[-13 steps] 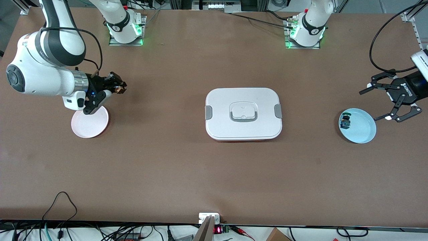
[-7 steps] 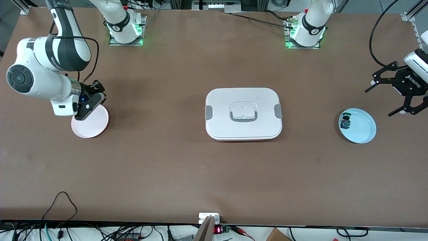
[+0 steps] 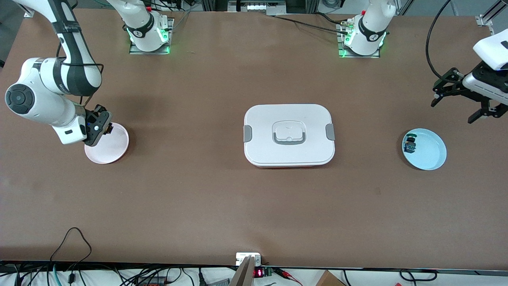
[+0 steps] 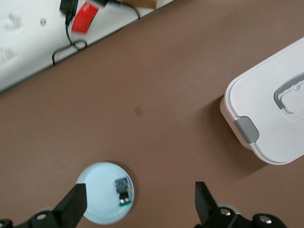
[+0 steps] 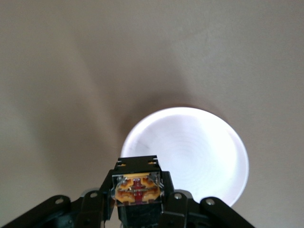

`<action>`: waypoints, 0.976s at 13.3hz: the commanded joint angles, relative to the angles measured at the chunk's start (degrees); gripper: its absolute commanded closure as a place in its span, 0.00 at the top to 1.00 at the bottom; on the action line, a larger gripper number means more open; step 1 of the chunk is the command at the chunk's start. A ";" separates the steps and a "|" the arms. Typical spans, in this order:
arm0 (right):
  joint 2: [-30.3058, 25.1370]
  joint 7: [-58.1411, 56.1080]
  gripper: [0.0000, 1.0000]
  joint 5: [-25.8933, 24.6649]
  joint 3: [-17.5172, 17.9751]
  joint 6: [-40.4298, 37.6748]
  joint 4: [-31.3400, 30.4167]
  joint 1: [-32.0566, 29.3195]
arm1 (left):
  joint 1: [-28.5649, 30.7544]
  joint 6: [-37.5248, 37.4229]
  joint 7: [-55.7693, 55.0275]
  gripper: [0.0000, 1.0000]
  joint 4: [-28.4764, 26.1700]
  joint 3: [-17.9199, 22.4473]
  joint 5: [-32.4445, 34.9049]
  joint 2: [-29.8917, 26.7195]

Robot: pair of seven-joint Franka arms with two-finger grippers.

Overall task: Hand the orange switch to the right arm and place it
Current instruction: 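Lower the switch into the white dish and open the right gripper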

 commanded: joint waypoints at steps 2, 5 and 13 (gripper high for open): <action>0.19 -5.65 0.06 -4.55 0.66 6.73 -3.88 -1.67 | -0.81 -7.50 -12.14 1.00 4.31 -0.21 3.96 1.08; 1.34 -9.33 0.07 -7.89 0.66 14.62 -7.30 -3.87 | -0.81 -12.76 -17.22 1.00 4.31 -0.82 4.75 1.09; 7.05 -19.18 0.10 -8.16 0.49 26.33 -9.07 -7.12 | -0.28 -19.38 -20.24 1.00 11.86 -1.70 5.89 5.04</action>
